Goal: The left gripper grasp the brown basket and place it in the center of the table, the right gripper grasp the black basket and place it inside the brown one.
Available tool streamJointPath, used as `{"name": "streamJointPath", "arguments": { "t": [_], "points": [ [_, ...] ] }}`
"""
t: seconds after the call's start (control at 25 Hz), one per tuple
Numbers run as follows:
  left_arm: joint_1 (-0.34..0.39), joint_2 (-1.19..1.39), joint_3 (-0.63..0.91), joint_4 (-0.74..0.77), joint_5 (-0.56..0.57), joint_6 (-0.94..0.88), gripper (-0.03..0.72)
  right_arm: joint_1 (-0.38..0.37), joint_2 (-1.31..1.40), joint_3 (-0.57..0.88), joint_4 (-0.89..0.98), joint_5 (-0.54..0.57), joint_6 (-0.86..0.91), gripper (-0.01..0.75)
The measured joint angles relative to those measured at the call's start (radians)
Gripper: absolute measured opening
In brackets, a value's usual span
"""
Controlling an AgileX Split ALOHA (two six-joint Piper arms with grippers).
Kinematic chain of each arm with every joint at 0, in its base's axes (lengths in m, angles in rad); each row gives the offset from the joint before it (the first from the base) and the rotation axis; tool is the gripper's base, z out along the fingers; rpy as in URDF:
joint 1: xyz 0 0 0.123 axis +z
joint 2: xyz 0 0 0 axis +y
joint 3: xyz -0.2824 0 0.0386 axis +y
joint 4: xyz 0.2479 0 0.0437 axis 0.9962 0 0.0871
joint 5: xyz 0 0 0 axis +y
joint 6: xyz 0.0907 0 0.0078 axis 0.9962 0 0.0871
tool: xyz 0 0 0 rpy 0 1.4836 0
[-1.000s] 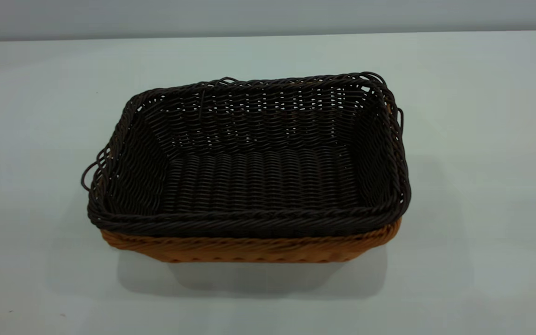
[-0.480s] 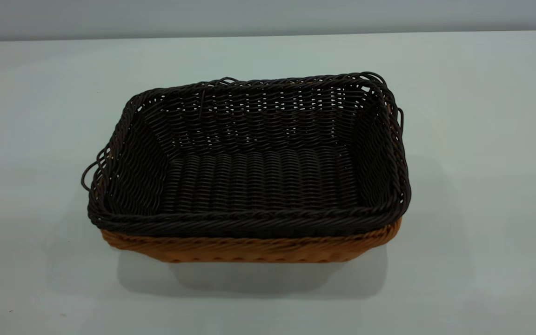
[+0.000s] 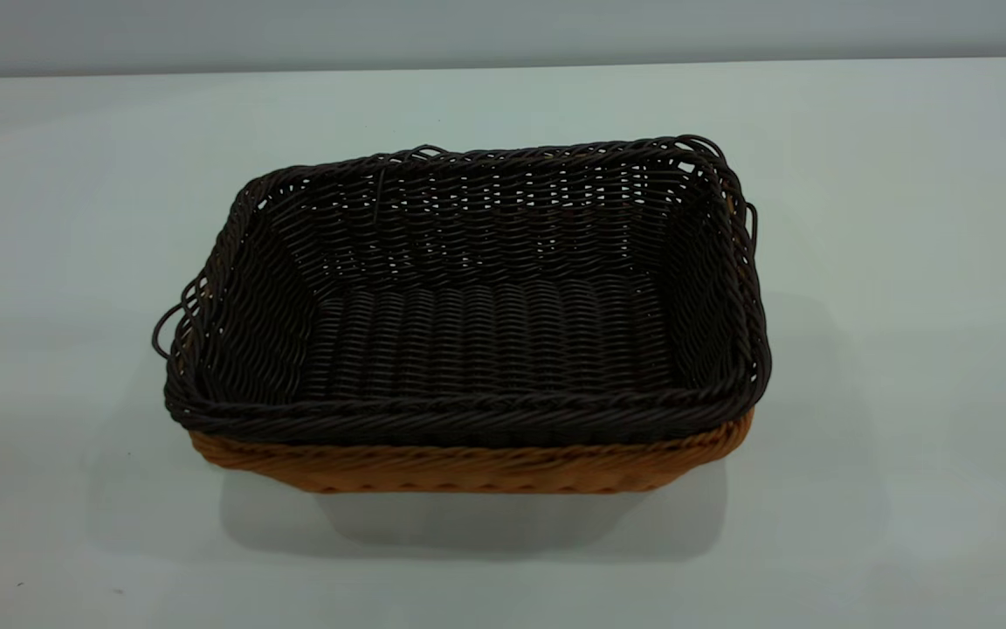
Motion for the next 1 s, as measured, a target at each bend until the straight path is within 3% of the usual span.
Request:
{"name": "streamJointPath", "arguments": {
  "t": [0.6,1.0],
  "points": [
    [0.001,-0.011,0.000,0.000,0.000,-0.008,0.584,0.000,0.000,0.000,0.000,-0.003,0.002,0.553],
    [0.070,-0.185,0.001,0.022,0.005,-0.010,0.584,0.000,0.000,0.000,0.000,-0.003,0.003,0.553]
  ]
}}
